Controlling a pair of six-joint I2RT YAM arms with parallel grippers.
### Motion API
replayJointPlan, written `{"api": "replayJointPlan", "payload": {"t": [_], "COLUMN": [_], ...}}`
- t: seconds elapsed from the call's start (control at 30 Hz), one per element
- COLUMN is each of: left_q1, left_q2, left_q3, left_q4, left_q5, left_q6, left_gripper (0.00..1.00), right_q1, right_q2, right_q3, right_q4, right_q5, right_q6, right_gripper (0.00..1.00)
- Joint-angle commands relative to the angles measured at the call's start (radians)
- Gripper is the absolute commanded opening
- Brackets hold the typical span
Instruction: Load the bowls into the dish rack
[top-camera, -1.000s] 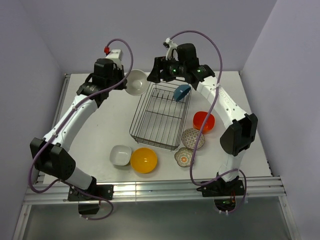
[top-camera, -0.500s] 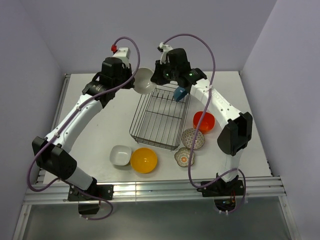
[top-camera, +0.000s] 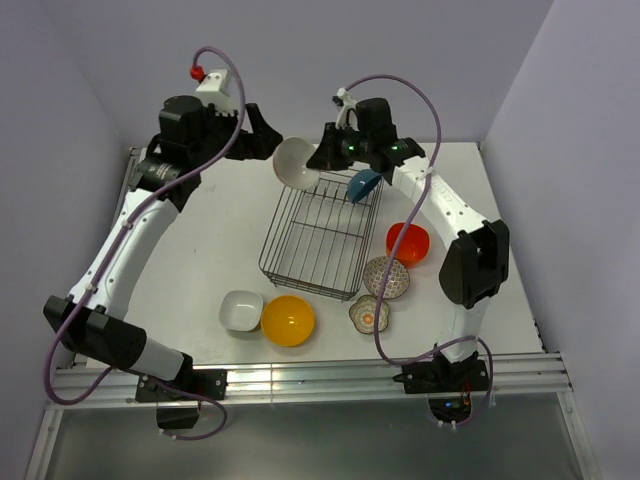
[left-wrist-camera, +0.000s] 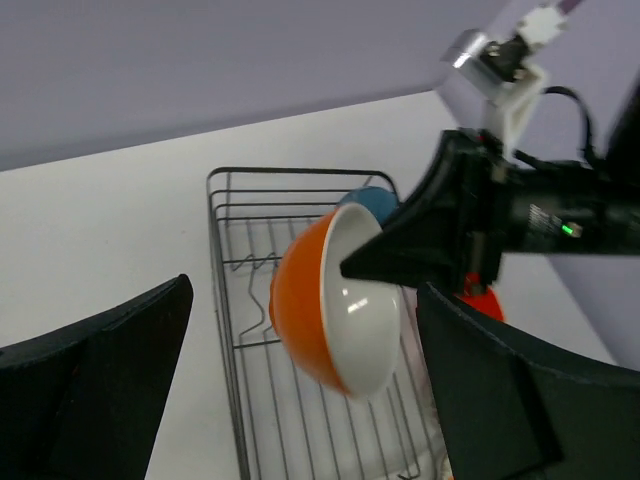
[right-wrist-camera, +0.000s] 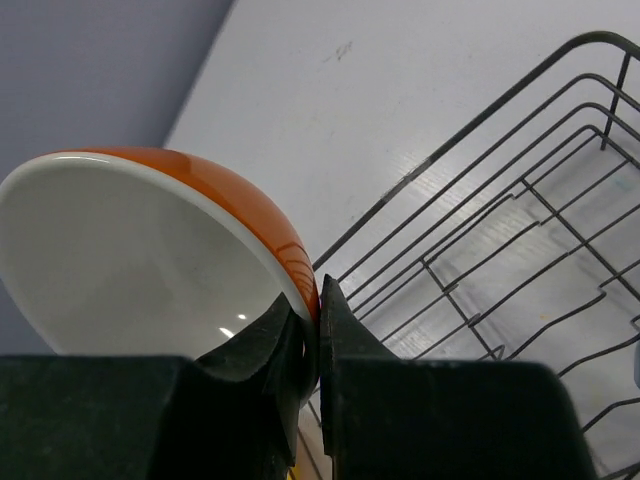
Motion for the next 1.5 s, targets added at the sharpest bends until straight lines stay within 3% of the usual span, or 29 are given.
{"api": "replayJointPlan", "payload": {"t": [0.0, 0.2, 0.5, 0.8, 1.13, 1.4, 1.47], "left_q1": [0.078, 0.086, 0.020, -0.046, -0.100, -0.105, -0.105], "left_q2": [-0.084, -0.120, -0.036, 0.025, 0.071, 0.096, 0.100], "left_q3": [-0.057, -0.197, -0.192, -0.192, -0.123, -0.074, -0.074], "left_q4": [0.120, 0.324, 0.400, 0.446, 0.386, 0.372, 0.373], "left_q5": [0.299, 0.418, 0.370, 0.324, 0.250, 0.244, 0.253], "left_q6": [-0.103, -0.272, -0.421, -0.453, -0.366, -0.319, -0.324], "left_gripper": [1.00, 0.99, 0.99, 0.99, 0.99, 0.90, 0.84], "right_q1": [-0.114, -0.193, -0.214, -0.210, -0.206, -0.197, -0.197], "right_q2": [-0.061, -0.085, -0.115, -0.116, -0.133, -0.144, -0.142], "right_q3": [-0.069, -0.201, -0.396, -0.417, -0.470, -0.493, -0.491], "right_q4": [0.224, 0.543, 0.913, 0.928, 0.950, 0.951, 0.942], "right_q5": [-0.231, -0.435, -0.446, -0.427, -0.427, -0.427, -0.424], "right_q6": [0.176, 0.487, 0.841, 0.865, 0.868, 0.854, 0.848], "right_gripper": [0.00, 0.00, 0.00, 0.00, 0.00, 0.00, 0.00]}}
